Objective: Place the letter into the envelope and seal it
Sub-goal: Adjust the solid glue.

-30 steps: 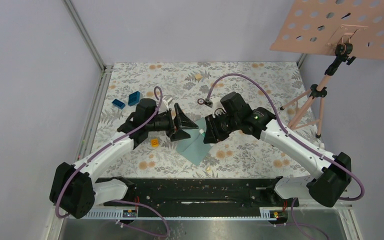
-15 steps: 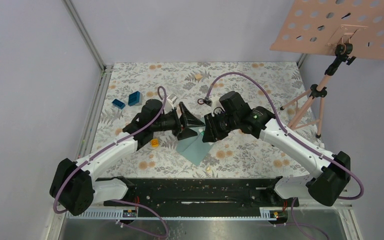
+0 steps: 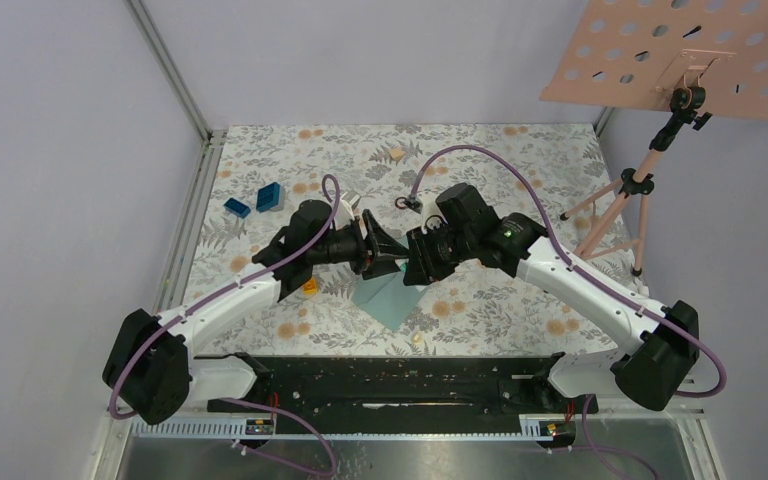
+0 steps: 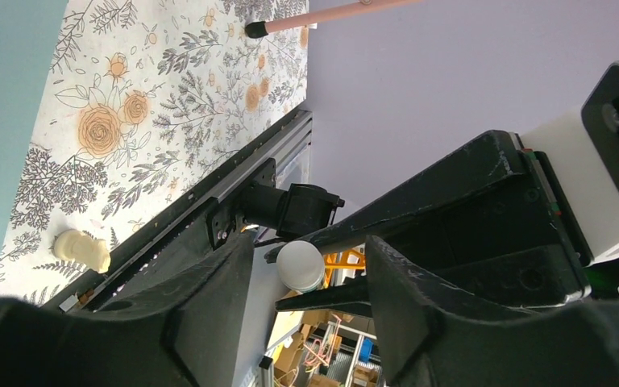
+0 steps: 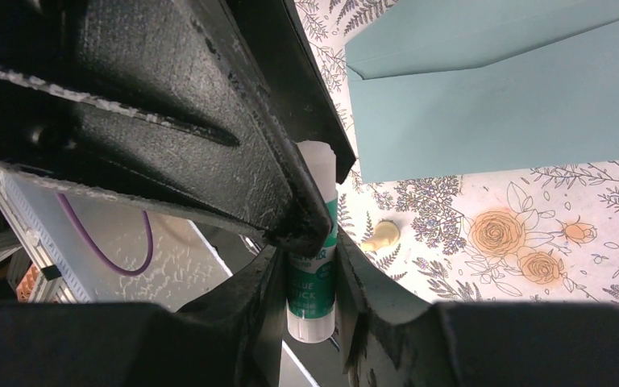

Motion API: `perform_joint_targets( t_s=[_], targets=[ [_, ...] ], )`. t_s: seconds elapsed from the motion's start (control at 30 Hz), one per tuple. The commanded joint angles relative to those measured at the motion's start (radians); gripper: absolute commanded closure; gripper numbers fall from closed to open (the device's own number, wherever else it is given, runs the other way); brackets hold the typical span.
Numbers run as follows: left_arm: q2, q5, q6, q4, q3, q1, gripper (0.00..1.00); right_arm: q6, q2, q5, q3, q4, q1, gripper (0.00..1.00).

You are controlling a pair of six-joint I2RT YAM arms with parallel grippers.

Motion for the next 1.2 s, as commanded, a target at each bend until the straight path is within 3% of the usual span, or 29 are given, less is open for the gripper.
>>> perform_joint_targets(
  t_s=[0.0,0.13,0.23,0.53,0.67,0.73,0.8,0.87,1.0,1.17],
  targets=[
    [0.007,-0.013,-0.009,0.058,0.016,-0.004,0.48,0.009,-0.007,0.013,0.040,0.033,0.009,1.00],
    [0.015,-0.010,-0.015,0.061,0.015,-0.004,0.50,0.016,-0.012,0.015,0.036,0.042,0.009,1.00],
    [0.020,-0.011,-0.021,0.074,0.007,-0.006,0.58,0.025,-0.012,0.022,0.039,0.043,0.008,1.00],
    [0.023,-0.011,-0.012,0.068,0.006,-0.007,1.00,0.054,-0.036,0.062,0.034,0.053,0.008,1.00],
    [0.020,-0.014,-0.012,0.062,0.010,-0.007,1.00,0.075,-0.061,0.100,0.026,0.062,0.008,1.00],
    [0.018,-0.016,-0.014,0.059,0.013,-0.007,1.00,0.089,-0.075,0.111,0.020,0.073,0.009,0.85],
    [0.017,-0.018,-0.015,0.058,0.018,-0.005,1.00,0.105,-0.094,0.130,0.011,0.089,0.009,0.57],
    [0.015,-0.019,-0.018,0.055,0.025,0.001,1.00,0.115,-0.131,0.169,0.004,0.096,0.008,0.43],
    [0.011,-0.018,-0.071,0.076,0.024,0.020,1.00,0.140,-0.250,0.333,-0.041,0.158,0.009,0.24],
    [-0.002,-0.051,-0.188,0.138,-0.005,0.043,1.00,0.229,-0.457,0.339,-0.324,0.603,0.009,0.16]
  ],
)
